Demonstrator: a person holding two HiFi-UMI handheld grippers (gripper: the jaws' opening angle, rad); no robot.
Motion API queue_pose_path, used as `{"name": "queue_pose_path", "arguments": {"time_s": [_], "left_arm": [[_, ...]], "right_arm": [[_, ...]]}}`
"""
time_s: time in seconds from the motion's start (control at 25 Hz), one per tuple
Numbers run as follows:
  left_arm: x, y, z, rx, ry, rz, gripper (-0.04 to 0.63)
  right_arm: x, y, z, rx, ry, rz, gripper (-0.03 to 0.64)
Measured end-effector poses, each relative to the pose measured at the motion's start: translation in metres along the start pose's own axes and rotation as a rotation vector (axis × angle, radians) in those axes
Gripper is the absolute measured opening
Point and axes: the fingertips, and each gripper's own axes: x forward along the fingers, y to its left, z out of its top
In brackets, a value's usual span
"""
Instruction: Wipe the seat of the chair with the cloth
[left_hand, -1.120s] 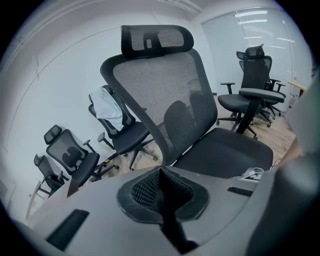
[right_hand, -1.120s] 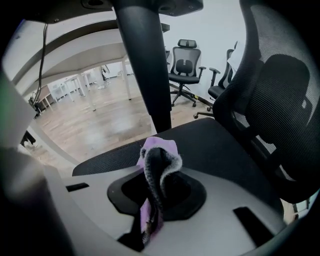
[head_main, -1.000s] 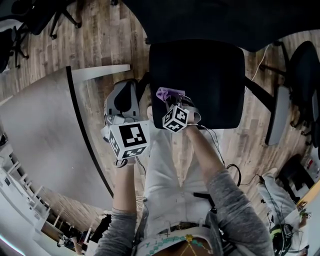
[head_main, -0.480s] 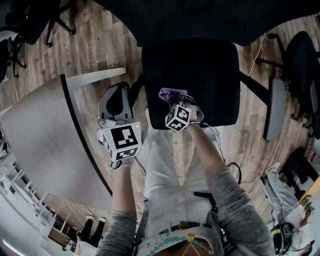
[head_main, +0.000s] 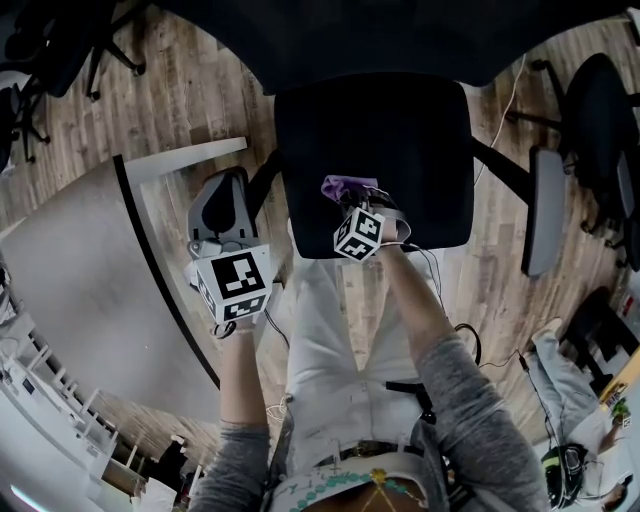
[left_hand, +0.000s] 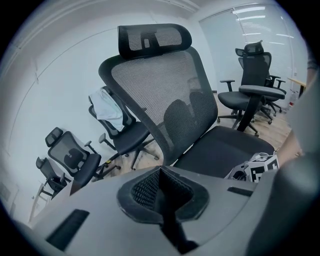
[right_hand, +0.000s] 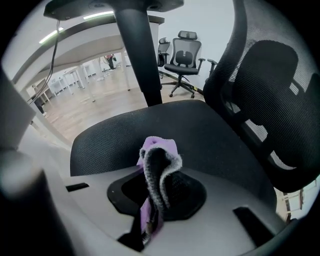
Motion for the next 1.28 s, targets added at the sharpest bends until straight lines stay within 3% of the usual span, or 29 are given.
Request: {"name": "queue_pose_path", "arguments": {"time_s": [0.68, 1.28], "left_arm": [[0.000, 0.000, 0.002, 0.001, -0.009, -0.004, -0.002], [-0.001, 0.002, 0.001, 0.021, -0.002, 0.014, -0.002]], "right_arm": [[-0.010, -0.013, -0.034, 0.028, 0.017, -0.027, 0.052], [-0.020, -0.028, -0.064, -0.040, 0.072, -0.043, 0.052]]}}
